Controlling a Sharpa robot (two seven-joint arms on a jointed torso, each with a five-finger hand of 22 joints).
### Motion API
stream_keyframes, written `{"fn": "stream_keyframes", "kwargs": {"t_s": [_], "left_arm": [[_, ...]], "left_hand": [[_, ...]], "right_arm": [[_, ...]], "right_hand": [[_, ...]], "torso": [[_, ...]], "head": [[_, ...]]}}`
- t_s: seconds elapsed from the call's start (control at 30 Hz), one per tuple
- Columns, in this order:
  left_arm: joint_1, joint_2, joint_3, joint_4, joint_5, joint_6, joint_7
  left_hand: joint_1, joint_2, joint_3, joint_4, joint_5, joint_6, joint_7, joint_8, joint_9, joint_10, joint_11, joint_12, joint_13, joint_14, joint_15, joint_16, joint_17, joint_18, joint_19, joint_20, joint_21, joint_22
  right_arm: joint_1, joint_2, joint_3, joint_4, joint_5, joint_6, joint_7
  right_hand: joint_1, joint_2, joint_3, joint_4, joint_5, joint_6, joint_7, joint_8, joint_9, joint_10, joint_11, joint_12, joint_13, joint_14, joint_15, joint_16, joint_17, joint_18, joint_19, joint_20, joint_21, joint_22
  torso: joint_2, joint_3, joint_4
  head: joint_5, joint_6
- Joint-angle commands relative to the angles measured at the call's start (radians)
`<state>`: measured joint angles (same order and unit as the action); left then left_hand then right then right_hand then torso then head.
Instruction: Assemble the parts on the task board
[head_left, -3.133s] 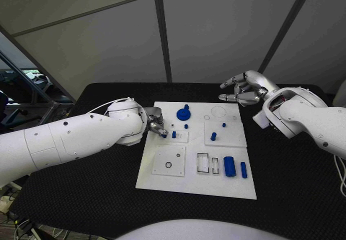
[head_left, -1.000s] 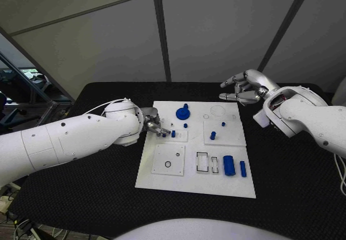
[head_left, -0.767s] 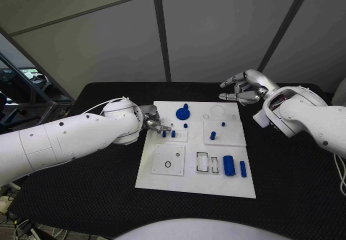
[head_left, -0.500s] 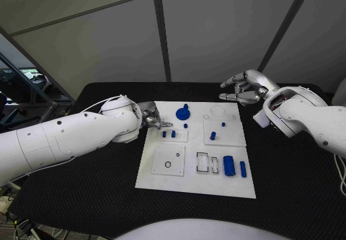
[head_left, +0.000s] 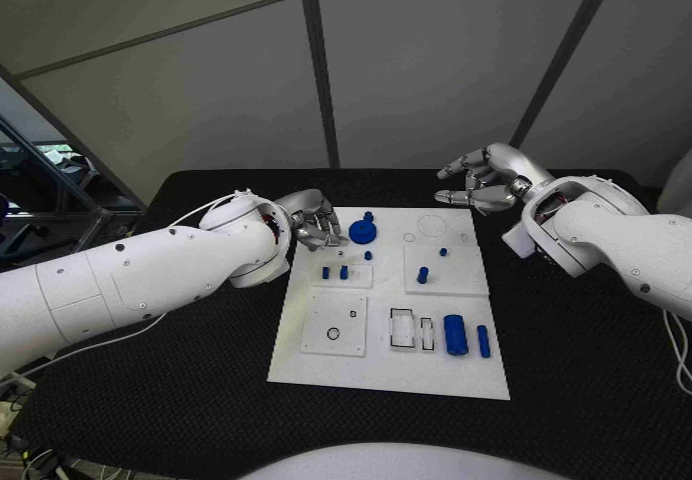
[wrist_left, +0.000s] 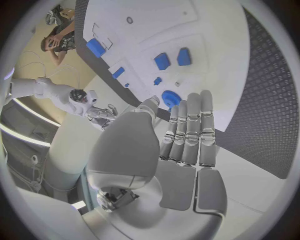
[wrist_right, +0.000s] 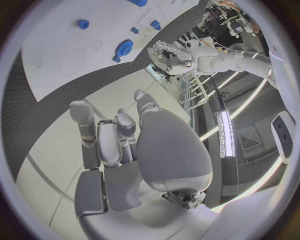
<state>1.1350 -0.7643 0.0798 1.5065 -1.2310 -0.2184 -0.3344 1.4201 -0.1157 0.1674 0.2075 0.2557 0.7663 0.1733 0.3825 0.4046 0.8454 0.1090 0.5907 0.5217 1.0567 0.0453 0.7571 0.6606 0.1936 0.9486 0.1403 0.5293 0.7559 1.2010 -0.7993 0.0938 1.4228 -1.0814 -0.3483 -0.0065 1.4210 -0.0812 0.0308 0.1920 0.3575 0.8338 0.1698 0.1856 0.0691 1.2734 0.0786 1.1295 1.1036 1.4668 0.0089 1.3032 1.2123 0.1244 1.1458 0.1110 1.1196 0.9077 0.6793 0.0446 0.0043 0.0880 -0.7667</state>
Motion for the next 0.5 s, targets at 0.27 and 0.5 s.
{"fn": "stream_keyframes", "kwargs": {"t_s": [0.27, 0.5], "left_arm": [[0.002, 0.064, -0.038, -0.047, -0.206, -0.052, 0.273], [0.002, 0.103, -0.047, -0.095, -0.302, -0.003, 0.253]], "left_hand": [[0.069, -0.046, 0.003, 0.004, 0.000, 0.094, -0.027, -0.100, -0.158, 0.081, -0.015, -0.123, -0.219, 0.122, -0.024, 0.231, 0.057, -0.015, 0.123, -0.011, 0.071, 0.047], [0.084, -0.052, 0.001, 0.003, 0.001, 0.129, -0.034, -0.133, -0.209, 0.106, -0.024, -0.166, -0.294, 0.290, -0.033, 0.483, 0.299, -0.036, 0.248, -0.025, 0.279, 0.214]], "right_arm": [[0.002, 0.007, 0.000, -0.003, -0.002, 0.000, 0.012], [0.002, 0.011, 0.000, -0.004, -0.002, 0.002, 0.012]], "right_hand": [[-0.002, 0.002, 0.000, 0.005, 0.007, -0.008, -0.001, 0.004, -0.001, -0.010, 0.000, -0.009, -0.005, 0.008, -0.006, -0.008, -0.005, 0.016, -0.009, 0.002, -0.006, -0.004], [-0.002, 0.002, 0.000, 0.006, 0.007, -0.008, -0.001, 0.004, -0.001, -0.012, 0.000, -0.010, -0.006, 0.007, -0.006, -0.009, -0.006, 0.017, -0.010, 0.002, -0.007, -0.006]], "torso": [[0.001, 0.0001, 0.0003], [0.001, -0.0005, 0.0009]], "head": [[-0.008, 0.010], [-0.010, 0.011]]}}
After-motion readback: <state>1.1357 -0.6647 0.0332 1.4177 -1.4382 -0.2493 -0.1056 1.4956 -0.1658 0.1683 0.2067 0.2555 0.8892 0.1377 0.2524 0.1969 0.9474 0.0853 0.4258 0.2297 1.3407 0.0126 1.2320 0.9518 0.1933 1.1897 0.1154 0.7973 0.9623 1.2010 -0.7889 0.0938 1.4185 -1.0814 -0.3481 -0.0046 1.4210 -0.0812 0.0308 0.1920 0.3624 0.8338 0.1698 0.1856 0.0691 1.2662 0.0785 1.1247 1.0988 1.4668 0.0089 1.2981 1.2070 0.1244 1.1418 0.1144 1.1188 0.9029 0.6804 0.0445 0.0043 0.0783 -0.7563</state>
